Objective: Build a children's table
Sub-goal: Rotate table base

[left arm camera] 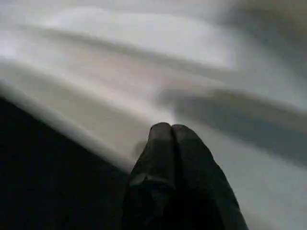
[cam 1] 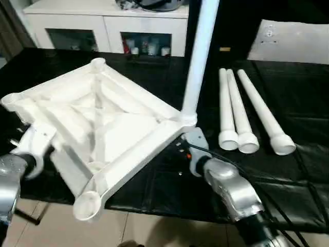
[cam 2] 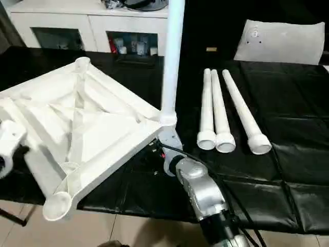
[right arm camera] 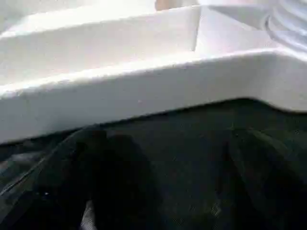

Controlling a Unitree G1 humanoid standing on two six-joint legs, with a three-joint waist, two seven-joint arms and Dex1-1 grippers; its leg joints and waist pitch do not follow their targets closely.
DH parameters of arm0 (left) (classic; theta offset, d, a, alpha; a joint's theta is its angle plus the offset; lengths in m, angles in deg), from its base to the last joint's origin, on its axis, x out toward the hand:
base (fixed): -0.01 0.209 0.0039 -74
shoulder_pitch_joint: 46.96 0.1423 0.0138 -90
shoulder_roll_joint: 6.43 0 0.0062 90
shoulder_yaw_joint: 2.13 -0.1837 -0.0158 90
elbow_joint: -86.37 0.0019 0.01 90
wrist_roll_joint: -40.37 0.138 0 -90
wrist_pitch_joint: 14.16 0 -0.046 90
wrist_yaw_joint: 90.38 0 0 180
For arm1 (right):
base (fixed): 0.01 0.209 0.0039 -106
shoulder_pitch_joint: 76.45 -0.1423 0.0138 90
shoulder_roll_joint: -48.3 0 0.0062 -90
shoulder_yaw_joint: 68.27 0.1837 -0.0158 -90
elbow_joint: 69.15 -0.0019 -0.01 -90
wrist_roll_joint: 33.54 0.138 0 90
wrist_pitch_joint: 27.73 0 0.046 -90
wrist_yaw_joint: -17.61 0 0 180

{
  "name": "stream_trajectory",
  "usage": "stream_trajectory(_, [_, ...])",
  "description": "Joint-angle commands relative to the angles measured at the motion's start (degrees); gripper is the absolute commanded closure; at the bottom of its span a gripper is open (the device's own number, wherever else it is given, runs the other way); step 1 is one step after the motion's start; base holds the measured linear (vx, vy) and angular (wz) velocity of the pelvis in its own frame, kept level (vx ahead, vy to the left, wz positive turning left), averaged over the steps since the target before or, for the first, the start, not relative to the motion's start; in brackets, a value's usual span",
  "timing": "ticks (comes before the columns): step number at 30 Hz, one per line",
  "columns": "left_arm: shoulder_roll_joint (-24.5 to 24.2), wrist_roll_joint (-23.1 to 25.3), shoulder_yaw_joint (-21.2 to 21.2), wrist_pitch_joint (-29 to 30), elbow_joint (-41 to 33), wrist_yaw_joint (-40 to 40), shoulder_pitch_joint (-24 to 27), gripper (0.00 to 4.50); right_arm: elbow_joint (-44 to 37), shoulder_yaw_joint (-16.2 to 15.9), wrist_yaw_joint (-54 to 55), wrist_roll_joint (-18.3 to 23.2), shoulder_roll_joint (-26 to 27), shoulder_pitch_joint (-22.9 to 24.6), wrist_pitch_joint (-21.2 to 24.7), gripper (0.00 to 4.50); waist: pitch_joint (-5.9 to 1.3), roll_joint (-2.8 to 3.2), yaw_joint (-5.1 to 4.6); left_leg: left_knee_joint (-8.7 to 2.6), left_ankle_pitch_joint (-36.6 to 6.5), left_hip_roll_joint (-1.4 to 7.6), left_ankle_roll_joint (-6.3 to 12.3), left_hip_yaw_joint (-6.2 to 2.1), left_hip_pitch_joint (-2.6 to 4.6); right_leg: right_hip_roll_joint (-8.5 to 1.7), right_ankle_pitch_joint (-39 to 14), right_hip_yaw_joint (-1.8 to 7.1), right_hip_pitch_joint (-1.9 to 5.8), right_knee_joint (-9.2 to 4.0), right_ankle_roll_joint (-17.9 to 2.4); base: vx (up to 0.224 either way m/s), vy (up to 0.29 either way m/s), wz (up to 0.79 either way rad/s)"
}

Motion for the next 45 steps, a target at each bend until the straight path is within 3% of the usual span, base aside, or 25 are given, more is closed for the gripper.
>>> stream_trajectory(1, [-1.19,-2.78,-3.96,2.47,-3.89,5.51,2.07,4.44,2.25,0.42,0.58,-0.11,0.99,-1.60,-1.10,0.00,-3.11,1.04,0.09,-4.74,-8.28,5.12,0.41,-2.50,0.53,-6.34,-5.75,4.19,2.79,-3.66,-12.99,0.000,0.000,0.00])
stream_trajectory(5, [-2.16,-6.40,-6.83,4.12,-7.37,10.43,3.00,4.44,4.16,0.71,0.91,-0.18,1.46,-2.78,-1.86,0.00,-3.16,1.02,0.06,-4.63,-8.05,4.90,0.41,-2.32,0.66,-6.06,-4.85,4.15,2.86,-3.60,-12.93,0.000,0.000,0.00])
stream_trajectory(7, [-4.96,-9.43,-11.11,-0.56,-10.40,19.40,4.28,4.44,5.23,1.00,1.28,-0.30,1.54,-3.61,-2.47,0.00,-2.96,0.55,0.20,-4.87,-8.88,4.94,0.78,-2.48,0.54,-6.20,-7.92,4.19,2.84,-3.87,-12.44,0.000,0.000,0.00])
stream_trajectory(10, [-5.46,-13.14,-14.27,-1.48,-13.23,26.74,4.06,4.44,6.16,1.34,1.37,-0.26,1.57,-4.42,-2.99,0.00,-2.72,0.98,0.05,-5.06,-11.46,4.95,-0.64,-2.32,1.04,-6.01,-11.93,4.35,2.39,-4.17,-11.40,0.000,0.000,0.00])
stream_trajectory(13, [-3.33,-14.54,-14.77,-1.07,-12.94,27.33,2.24,4.44,6.37,1.44,1.30,-0.30,1.44,-4.60,-3.28,0.00,-2.94,0.84,-0.27,-5.15,-10.06,4.85,-1.55,-2.22,0.95,-5.72,-8.14,4.30,2.65,-3.66,-11.42,0.000,0.000,0.00])
stream_trajectory(17, [1.48,-15.93,-17.66,-2.57,-10.41,28.10,-2.93,4.44,6.20,2.06,1.49,-0.47,0.64,-4.77,-3.63,0.00,-3.14,0.66,-0.42,-4.71,-6.91,4.56,-0.65,-2.00,0.65,-5.87,-4.79,4.38,3.08,-3.59,-12.10,0.000,0.000,0.00])
stream_trajectory(18, [1.89,-15.83,-17.98,-3.10,-10.05,28.07,-3.35,4.44,6.20,2.15,1.52,-0.45,0.53,-4.80,-3.65,0.00,-3.30,0.78,-0.34,-4.49,-6.28,4.49,-0.43,-1.93,0.76,-5.84,-4.15,4.36,3.10,-3.55,-12.21,0.000,0.000,0.00])
stream_trajectory(21, [4.53,-14.65,-19.05,-5.86,-7.57,27.11,-5.48,4.44,6.06,2.50,1.74,-0.68,0.07,-4.97,-3.63,0.00,-3.34,0.63,-0.69,-4.38,-5.06,4.44,0.54,-2.05,0.22,-5.87,-3.32,4.21,3.53,-3.55,-12.36,0.000,0.000,0.00])
stream_trajectory(24, [9.05,-10.95,-19.94,-11.16,-1.56,22.65,-9.59,4.44,5.29,3.15,2.24,-1.16,-0.68,-5.11,-3.19,0.00,-3.19,0.47,-1.01,-4.23,-5.88,4.35,1.19,-1.91,0.29,-5.71,-6.19,4.19,3.48,-4.19,-11.94,0.000,0.000,0.00])
stream_trajectory(27, [12.30,-8.72,-19.91,-13.85,3.07,18.64,-12.88,4.44,4.20,3.53,2.90,-1.74,-1.35,-5.10,-2.69,0.00,-3.46,0.54,-0.81,-4.21,-5.66,4.63,1.00,-2.05,0.37,-5.78,-5.61,4.10,3.61,-3.89,-11.77,0.000,0.000,0.00])
stream_trajectory(28, [13.74,-8.59,-19.86,-14.18,4.19,17.47,-14.10,4.44,3.21,3.98,3.56,-2.11,-1.73,-5.10,-2.54,0.00,-3.49,0.32,-0.96,-4.28,-5.39,4.70,1.07,-2.17,0.12,-5.88,-4.98,4.08,3.82,-3.73,-11.81,0.000,0.000,0.00])
stream_trajectory(30, [15.28,-9.01,-19.99,-14.04,5.00,16.65,-15.07,4.44,1.95,4.85,4.51,-2.32,-2.05,-5.36,-2.43,0.00,-3.54,0.32,-0.84,-4.03,-5.50,4.56,1.07,-1.96,0.47,-5.91,-6.13,4.10,3.56,-3.97,-11.72,0.000,0.000,0.00])
stream_trajectory(32, [17.64,-8.93,-20.16,-15.10,6.96,14.54,-16.34,4.44,0.28,6.06,5.98,-2.95,-2.88,-6.25,-2.75,0.00,-3.57,0.41,-0.68,-4.06,-4.69,4.71,1.33,-2.02,0.32,-5.96,-5.15,4.13,3.60,-3.79,-11.98,0.000,0.000,0.00])
stream_trajectory(34, [20.06,-8.82,-18.52,-15.58,8.89,11.11,-17.02,4.27,-1.33,8.93,7.61,-1.75,-3.20,-8.14,-1.17,0.00,-3.62,0.19,-0.78,-3.95,-4.73,4.58,1.64,-1.93,0.33,-5.78,-5.16,4.07,3.62,-3.86,-12.05,0.000,0.000,0.00])
stream_trajectory(38, [19.88,-8.40,-17.33,-16.90,7.96,9.83,-16.36,4.05,-1.02,11.42,10.31,-1.61,-3.49,-10.61,-1.23,0.00,-3.48,-0.02,-0.66,-4.03,-5.15,4.56,1.91,-1.94,0.26,-5.84,-7.64,3.97,3.47,-4.04,-11.23,0.000,0.000,0.00])
stream_trajectory(40, [17.74,-9.41,-16.10,-15.40,2.91,10.62,-13.84,3.80,2.41,14.92,12.53,0.95,-2.65,-14.53,2.12,0.00,-3.56,0.40,-0.77,-3.95,-4.59,4.52,1.86,-2.00,0.21,-5.85,-7.48,3.97,3.40,-3.92,-11.49,0.000,0.000,0.00])
stream_trajectory(45, [15.51,-10.51,-14.62,-13.58,-3.62,11.14,-10.92,3.50,11.78,16.16,15.70,-0.40,-3.82,-21.41,6.18,0.00,-3.76,0.65,-0.89,-3.90,-4.31,4.55,1.20,-2.00,0.50,-5.59,-5.46,3.75,3.27,-3.45,-12.89,0.000,0.000,0.00])
